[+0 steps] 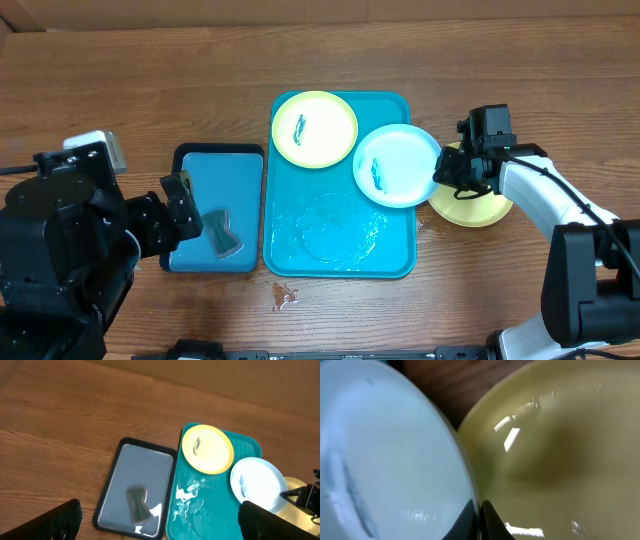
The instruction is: Clean dirty plates on tray and stack at the side
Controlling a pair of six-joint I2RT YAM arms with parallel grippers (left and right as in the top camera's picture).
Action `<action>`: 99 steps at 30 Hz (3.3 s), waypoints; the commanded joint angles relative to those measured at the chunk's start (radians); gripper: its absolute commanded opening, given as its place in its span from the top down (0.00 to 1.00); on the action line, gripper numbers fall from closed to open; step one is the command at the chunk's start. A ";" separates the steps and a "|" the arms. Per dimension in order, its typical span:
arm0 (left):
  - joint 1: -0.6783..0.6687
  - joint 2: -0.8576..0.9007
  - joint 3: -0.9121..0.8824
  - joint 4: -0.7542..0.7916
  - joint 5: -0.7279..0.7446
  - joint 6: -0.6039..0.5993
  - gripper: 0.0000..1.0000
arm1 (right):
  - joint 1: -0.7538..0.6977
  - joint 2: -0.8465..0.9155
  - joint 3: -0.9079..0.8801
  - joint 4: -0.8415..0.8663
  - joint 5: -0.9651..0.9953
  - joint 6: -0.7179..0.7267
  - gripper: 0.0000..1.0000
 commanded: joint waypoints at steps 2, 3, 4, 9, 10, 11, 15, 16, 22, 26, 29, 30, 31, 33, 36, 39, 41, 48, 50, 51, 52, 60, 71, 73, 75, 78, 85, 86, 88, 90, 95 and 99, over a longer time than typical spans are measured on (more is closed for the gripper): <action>0.005 0.021 0.005 -0.008 0.029 0.077 0.00 | 0.000 -0.073 0.060 -0.078 0.000 0.003 0.96; 0.005 0.029 -0.004 -0.008 0.029 0.077 0.00 | 0.002 -0.092 0.073 -0.107 -0.003 0.003 0.96; 0.005 0.036 -0.013 -0.008 0.029 0.076 0.00 | 0.006 -0.116 0.090 -0.143 -0.003 0.003 0.96; 0.005 0.106 -0.083 -0.009 0.039 0.057 0.00 | 0.076 -0.203 0.111 -0.274 -0.022 -0.005 0.96; 0.005 0.126 -0.097 -0.011 0.040 0.053 0.00 | 0.098 -0.204 0.111 -0.298 -0.021 -0.005 0.96; 0.005 0.146 -0.111 -0.013 0.040 0.047 0.00 | 0.122 -0.203 0.110 -0.319 -0.021 -0.004 0.96; 0.005 0.229 -0.155 -0.018 0.024 -0.002 0.00 | 0.233 -0.177 0.069 -0.310 -0.004 0.023 0.96; 0.006 0.253 -0.169 -0.018 0.010 -0.025 0.00 | 0.258 -0.167 0.055 -0.292 0.013 0.047 0.96; 0.032 0.411 -0.262 0.003 -0.019 -0.077 0.00 | 0.353 -0.100 -0.009 -0.161 0.163 0.139 0.96; 0.063 0.515 -0.313 0.048 0.008 -0.057 0.00 | 0.352 -0.054 -0.017 -0.114 0.166 0.139 0.85; 0.070 0.578 -0.353 0.092 0.037 -0.013 0.04 | 0.352 -0.051 -0.016 -0.135 0.166 0.131 0.62; 0.070 0.600 -0.373 0.107 0.037 -0.008 0.04 | 0.352 -0.061 -0.012 -0.151 0.166 0.132 0.61; 0.070 0.615 -0.390 0.118 0.037 -0.006 0.05 | 0.352 -0.073 -0.008 -0.164 0.166 0.132 0.61; 0.071 0.643 -0.433 0.143 0.025 -0.005 0.09 | 0.352 -0.115 -0.002 -0.191 0.167 0.131 0.60; 0.077 0.667 -0.498 0.202 0.029 -0.005 0.14 | 0.352 -0.204 0.001 -0.225 0.166 0.127 0.58; 0.083 0.678 -0.585 0.282 0.088 -0.005 0.29 | 0.352 -0.296 0.001 -0.252 0.166 0.127 0.54; 0.085 0.678 -0.640 0.321 0.121 -0.006 0.32 | 0.352 -0.344 0.001 -0.263 0.166 0.127 0.52; 0.085 0.678 -0.797 0.503 0.156 -0.023 0.37 | 0.352 -0.414 0.001 -0.285 0.166 0.128 0.49; 0.085 0.678 -0.830 0.557 0.156 -0.040 0.62 | 0.352 -0.414 0.001 -0.296 0.166 0.129 0.49; 0.085 0.678 -0.843 0.581 0.156 -0.046 0.76 | 0.352 -0.414 0.001 -0.303 0.166 0.129 0.49; 0.085 0.678 -0.853 0.598 0.156 -0.050 0.86 | 0.352 -0.414 0.001 -0.307 0.166 0.129 0.49; 0.085 0.674 -0.769 0.525 0.160 -0.005 0.96 | 0.352 -0.414 0.001 -0.318 0.166 0.129 0.49; 0.072 0.678 -0.608 0.501 0.160 0.095 0.96 | 0.352 -0.414 0.001 -0.315 0.166 0.135 0.49; 0.060 0.681 -0.655 0.551 0.157 0.112 0.96 | 0.352 -0.414 0.001 -0.314 0.166 0.136 0.50; 0.048 0.691 -0.718 0.626 0.146 0.115 0.96 | 0.352 -0.414 0.001 -0.314 0.165 0.136 0.50; 0.047 0.708 -0.785 0.697 0.139 0.113 0.96 | 0.352 -0.414 0.001 -0.315 0.164 0.136 0.49; 0.051 0.723 -0.804 0.702 0.132 0.134 0.96 | 0.352 -0.414 0.001 -0.314 0.161 0.140 0.50; 0.051 0.723 -0.804 0.702 0.132 0.135 0.96 | 0.352 -0.414 0.001 -0.314 0.161 0.140 0.49; 0.051 0.723 -0.803 0.700 0.135 0.134 0.96 | 0.352 -0.414 0.001 -0.314 0.161 0.140 0.49; 0.051 0.723 -0.786 0.674 0.143 0.135 0.96 | 0.352 -0.414 0.001 -0.314 0.161 0.140 0.49; 0.051 0.723 -0.579 0.443 0.140 0.171 0.96 | 0.352 -0.413 0.001 -0.312 0.163 0.140 0.49; 0.043 0.723 -0.336 0.262 0.170 0.167 0.96 | 0.352 -0.407 -0.003 -0.285 0.216 0.175 0.50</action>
